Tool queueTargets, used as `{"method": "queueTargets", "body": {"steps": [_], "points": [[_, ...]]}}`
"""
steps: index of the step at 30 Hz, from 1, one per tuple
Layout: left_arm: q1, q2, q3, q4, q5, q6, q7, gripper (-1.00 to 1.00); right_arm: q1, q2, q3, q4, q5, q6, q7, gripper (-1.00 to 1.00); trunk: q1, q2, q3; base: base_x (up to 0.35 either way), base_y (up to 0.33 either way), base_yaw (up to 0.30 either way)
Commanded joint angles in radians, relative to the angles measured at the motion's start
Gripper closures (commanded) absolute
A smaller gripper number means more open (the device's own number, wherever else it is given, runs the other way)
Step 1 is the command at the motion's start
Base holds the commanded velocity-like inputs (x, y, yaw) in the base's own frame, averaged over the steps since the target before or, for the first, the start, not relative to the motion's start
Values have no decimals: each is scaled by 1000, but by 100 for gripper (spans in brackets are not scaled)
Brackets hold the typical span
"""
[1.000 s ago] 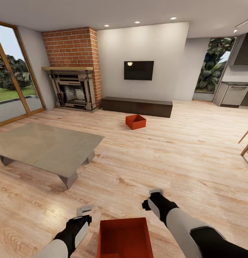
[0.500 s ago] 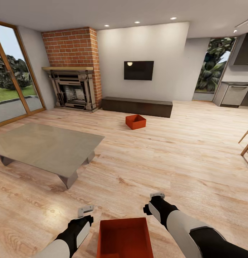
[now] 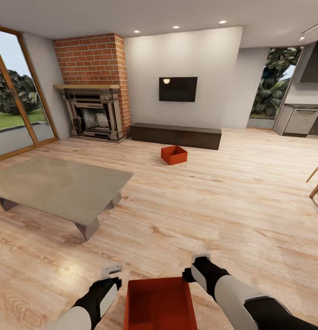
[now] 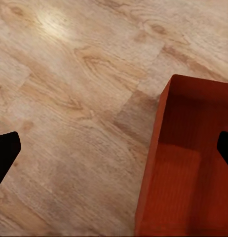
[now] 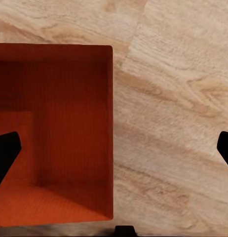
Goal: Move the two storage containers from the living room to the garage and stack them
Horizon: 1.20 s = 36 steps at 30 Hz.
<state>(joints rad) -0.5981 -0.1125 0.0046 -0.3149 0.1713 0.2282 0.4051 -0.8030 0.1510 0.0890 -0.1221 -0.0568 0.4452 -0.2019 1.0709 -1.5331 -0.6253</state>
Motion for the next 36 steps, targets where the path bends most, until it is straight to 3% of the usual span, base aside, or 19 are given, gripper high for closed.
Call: {"method": "queueTargets", "body": {"steps": [1, 2, 6, 11, 27, 36], "points": [[0, -3, -6, -4, 5, 39, 4, -100, 12, 0, -2, -2, -6, 4, 15, -100, 4, -8, -4, 0, 0, 0], [0, -6, -30, -8, 4, 79, 4, -100, 24, -1, -56, -1, -7, -20, 29, -100, 8, -15, -7, 0, 0, 0], [0, -6, -86, -8, 4, 93, 5, -100, 40, -1, -108, 7, -7, -53, 33, -100, 23, -43, -20, 0, 0, 0], [0, -6, -109, -9, 4, 95, 6, -100, 43, 2, -116, 10, -4, -58, 32, -100, 42, -78, -35, 0, 0, 0], [0, -6, -112, -7, 7, 89, -3, -100, 44, 1, -115, 10, -1, -57, -3, -100, 104, -190, -86, 0, 0, 0], [0, -5, -112, -2, 8, 89, -61, -100, 44, 2, -115, 10, -1, -57, -46, -100, 138, -253, -114, 0, 0, 0]]}}
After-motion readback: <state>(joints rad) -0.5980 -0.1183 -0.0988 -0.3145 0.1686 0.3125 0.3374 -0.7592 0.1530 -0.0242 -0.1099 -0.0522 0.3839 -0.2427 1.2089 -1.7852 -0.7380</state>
